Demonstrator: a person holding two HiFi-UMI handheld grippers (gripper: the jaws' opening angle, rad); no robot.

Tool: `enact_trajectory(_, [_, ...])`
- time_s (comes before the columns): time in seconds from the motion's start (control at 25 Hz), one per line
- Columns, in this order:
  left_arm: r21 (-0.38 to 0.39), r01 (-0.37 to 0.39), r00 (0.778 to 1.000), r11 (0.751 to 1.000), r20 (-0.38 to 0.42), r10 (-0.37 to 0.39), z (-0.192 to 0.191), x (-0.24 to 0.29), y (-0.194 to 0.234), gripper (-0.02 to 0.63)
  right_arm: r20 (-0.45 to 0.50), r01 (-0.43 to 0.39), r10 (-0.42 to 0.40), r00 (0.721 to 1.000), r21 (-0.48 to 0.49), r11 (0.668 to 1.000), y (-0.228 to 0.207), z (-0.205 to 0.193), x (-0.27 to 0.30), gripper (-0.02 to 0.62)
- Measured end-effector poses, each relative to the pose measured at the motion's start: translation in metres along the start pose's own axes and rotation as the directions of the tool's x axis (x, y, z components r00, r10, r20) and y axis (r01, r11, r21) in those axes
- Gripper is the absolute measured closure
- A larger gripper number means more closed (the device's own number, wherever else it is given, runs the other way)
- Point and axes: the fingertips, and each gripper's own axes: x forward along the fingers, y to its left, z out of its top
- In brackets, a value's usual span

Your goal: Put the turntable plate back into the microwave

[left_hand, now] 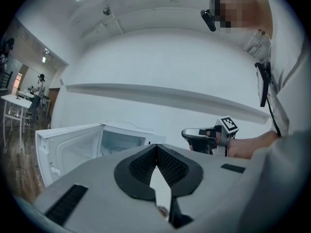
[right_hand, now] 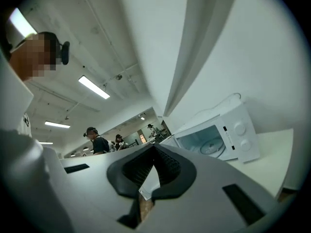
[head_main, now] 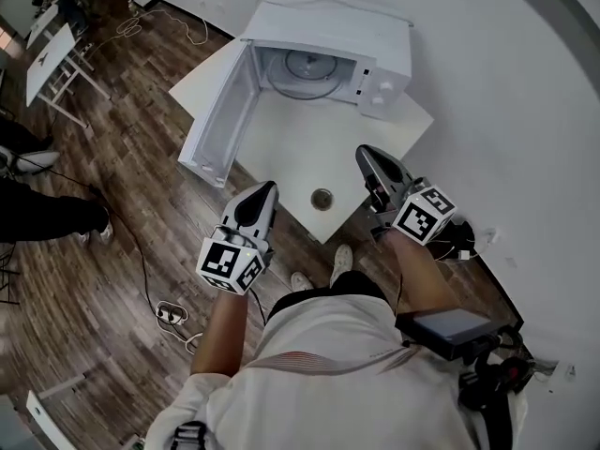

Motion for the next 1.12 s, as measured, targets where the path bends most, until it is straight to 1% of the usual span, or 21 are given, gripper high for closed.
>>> enact_trajectory(0.2, [0.025,0.015,1.0,1.0,0.014,-0.015,0.017,-0.005,-0.025,0.595,0.005,-0.018,0.018,1.0,-0.103,0.995,0.024,0.017,-0.027,0.591])
enact_trajectory(0.32, [0.039,0.003,1.0,0.999,0.019,-0.003,0.023,-0.008,-0.038,0.595,0.004,-0.028,0.029,1.0,-0.144,0.989,0.032,0.023,-0.044,0.591])
enact_trajectory(0.56, [0.045,-0.026,0.999,0.999,0.027,0.025,0.021,-0.022,-0.075,0.595,0.003,-0.052,0.054,0.999,-0.221,0.974,0.049,0.029,-0.088,0.591])
enact_trajectory(0.84, [0.055,-0.062,0.998,0.997,0.032,0.06,0.019,-0.04,-0.138,0.595,0.0,-0.089,0.092,0.996,-0.255,0.963,0.064,0.041,-0.147,0.591])
enact_trajectory(1.0, [0.063,-0.084,0.996,0.994,0.045,0.081,0.018,-0.052,-0.168,0.595,-0.013,-0.118,0.119,0.993,-0.287,0.951,0.077,0.042,-0.171,0.591])
enact_trajectory(1.12, [0.083,-0.085,0.995,0.993,0.05,0.081,0.02,-0.061,-0.186,0.595,-0.017,-0.133,0.134,0.991,-0.294,0.946,0.087,0.04,-0.184,0.591])
